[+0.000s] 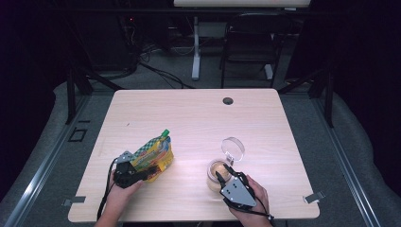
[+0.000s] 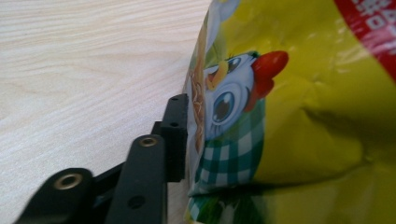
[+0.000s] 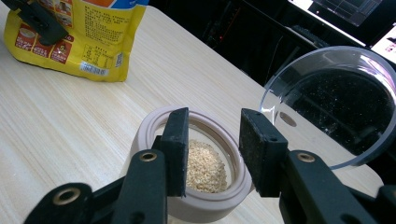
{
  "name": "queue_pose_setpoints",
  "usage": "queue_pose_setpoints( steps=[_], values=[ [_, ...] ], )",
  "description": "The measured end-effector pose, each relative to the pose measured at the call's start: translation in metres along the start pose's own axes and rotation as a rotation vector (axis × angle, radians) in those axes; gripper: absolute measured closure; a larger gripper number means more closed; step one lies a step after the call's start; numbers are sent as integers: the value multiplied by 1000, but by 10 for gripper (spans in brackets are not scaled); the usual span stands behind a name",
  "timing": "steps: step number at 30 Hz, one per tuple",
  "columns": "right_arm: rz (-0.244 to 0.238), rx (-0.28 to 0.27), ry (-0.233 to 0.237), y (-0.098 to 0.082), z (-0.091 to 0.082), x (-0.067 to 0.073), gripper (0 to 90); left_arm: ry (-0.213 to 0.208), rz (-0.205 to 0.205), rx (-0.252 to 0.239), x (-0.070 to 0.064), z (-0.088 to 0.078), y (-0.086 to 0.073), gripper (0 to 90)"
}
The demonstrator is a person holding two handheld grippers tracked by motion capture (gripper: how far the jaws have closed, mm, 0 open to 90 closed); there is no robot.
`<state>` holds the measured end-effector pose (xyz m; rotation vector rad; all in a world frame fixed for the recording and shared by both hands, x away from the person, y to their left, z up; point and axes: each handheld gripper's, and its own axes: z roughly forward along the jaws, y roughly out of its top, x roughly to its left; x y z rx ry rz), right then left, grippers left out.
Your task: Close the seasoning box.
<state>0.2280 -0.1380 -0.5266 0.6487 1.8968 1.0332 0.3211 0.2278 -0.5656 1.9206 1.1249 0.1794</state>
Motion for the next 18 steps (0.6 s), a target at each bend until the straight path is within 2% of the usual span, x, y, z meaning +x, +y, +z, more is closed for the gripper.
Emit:
queue_pose_setpoints(
  steps=[9,14,15,18],
  values=[
    [35,6,16,0,-1,-4,583,19,3,7,-1,-8,-2,505],
    [65,2,12,0,-5,-11,570,27,17,5,-3,-13,-4,494],
    [88,1,10,-1,-7,-16,566,28,17,2,-3,-16,-4,488],
    [114,-4,4,-1,-9,-21,561,28,23,-5,-3,-20,-6,480]
  ],
)
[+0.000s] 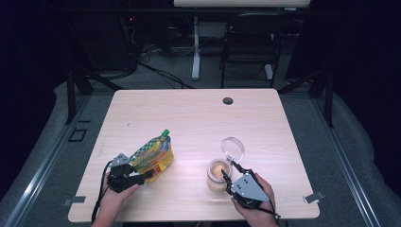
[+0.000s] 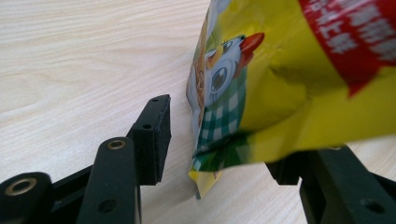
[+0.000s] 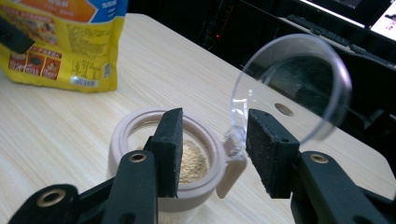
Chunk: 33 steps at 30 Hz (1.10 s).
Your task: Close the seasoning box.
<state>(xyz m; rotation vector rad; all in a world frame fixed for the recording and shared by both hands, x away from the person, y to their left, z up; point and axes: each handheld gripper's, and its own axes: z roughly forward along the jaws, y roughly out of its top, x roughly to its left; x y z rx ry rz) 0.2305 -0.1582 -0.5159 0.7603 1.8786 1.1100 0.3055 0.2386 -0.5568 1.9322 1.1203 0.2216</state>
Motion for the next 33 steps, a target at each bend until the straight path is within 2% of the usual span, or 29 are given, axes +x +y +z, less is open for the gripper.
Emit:
queue_pose_setpoints(
  steps=[1,5,7,15,17,21,25,27,33],
  values=[
    [28,6,0,0,-2,-6,552,3,5,0,0,-2,-1,475],
    [59,17,1,0,-3,-13,552,9,3,-2,0,-5,-2,472],
    [106,36,25,0,-3,-19,550,11,12,4,-1,-7,-3,469],
    [175,59,56,1,-4,-29,552,0,28,4,-7,-10,-3,468],
    [219,87,88,4,-5,-34,542,-4,28,-4,-8,-11,-4,469],
    [232,107,94,5,-5,-38,542,-4,26,-6,-9,-15,-4,469],
    [269,142,121,9,-4,-43,542,-3,27,-7,-8,-15,-5,469],
    [261,154,129,12,-5,-45,542,0,29,-3,-9,-16,-5,469],
    [283,191,148,22,-7,-50,542,-4,19,-20,-9,-19,-5,470]
  ],
)
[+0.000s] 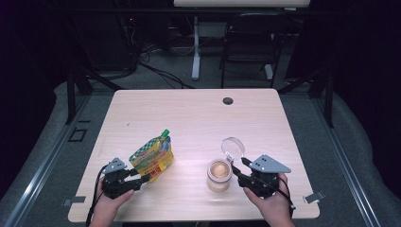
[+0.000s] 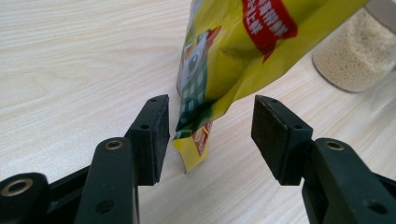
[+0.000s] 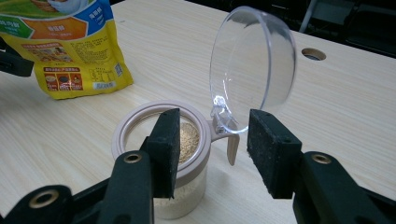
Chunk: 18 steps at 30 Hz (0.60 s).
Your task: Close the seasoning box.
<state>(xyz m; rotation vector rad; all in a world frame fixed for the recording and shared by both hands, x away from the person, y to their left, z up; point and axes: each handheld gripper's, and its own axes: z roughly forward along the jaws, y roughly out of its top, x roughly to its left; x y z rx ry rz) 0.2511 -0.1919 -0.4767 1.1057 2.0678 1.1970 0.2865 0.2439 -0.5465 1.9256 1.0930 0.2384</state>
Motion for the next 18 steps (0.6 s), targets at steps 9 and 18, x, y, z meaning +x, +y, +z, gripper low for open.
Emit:
queue_pose_setpoints(
  steps=[9,18],
  values=[
    [47,41,-1,14,-12,-10,527,-1,3,-7,-4,0,1,475],
    [50,44,5,28,3,-21,476,-4,26,-17,-5,-7,-3,471]
  ],
)
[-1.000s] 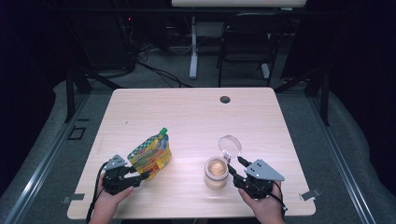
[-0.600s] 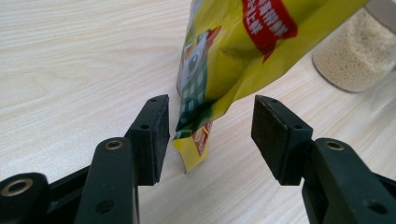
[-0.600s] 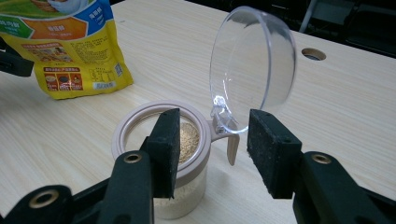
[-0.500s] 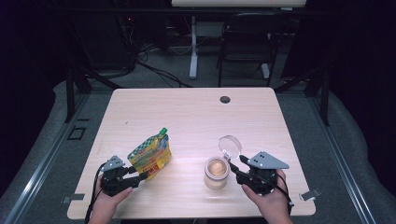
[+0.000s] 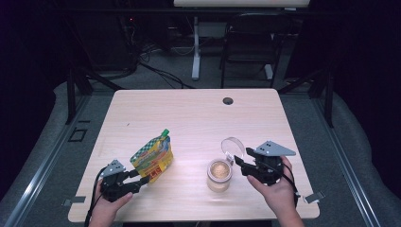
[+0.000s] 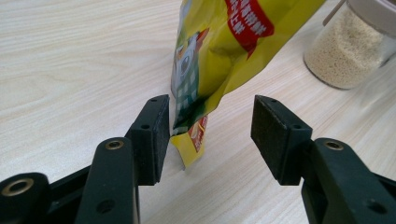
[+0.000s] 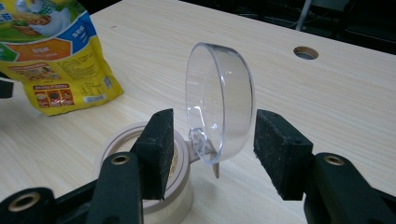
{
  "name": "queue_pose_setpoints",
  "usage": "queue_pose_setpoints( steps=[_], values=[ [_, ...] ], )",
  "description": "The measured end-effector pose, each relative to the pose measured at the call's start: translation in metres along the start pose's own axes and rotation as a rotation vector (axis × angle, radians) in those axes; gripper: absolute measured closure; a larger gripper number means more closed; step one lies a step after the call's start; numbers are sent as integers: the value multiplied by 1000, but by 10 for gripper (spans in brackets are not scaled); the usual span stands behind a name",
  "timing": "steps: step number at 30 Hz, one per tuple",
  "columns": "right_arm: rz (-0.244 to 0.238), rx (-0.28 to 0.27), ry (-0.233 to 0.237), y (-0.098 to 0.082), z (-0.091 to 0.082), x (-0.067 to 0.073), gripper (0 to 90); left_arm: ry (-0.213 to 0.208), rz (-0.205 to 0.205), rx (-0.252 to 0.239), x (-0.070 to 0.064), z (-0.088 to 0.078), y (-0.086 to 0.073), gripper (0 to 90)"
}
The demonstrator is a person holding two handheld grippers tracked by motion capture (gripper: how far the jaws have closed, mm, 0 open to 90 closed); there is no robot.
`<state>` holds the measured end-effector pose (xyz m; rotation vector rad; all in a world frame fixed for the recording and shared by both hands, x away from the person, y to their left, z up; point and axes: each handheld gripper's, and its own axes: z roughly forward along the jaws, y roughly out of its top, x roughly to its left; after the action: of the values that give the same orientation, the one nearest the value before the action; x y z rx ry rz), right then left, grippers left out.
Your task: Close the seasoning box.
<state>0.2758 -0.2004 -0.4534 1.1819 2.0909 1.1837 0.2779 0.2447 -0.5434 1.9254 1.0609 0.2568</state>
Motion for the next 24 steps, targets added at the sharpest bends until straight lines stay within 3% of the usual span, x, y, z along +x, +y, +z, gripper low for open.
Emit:
queue_pose_setpoints(
  steps=[10,17,24],
  values=[
    [-1,17,-2,9,19,-4,481,10,9,-2,0,-2,1,462],
    [10,16,20,11,22,-6,526,13,10,7,0,1,1,457],
    [-11,12,10,12,20,-3,666,16,12,8,0,0,1,456]
  ],
)
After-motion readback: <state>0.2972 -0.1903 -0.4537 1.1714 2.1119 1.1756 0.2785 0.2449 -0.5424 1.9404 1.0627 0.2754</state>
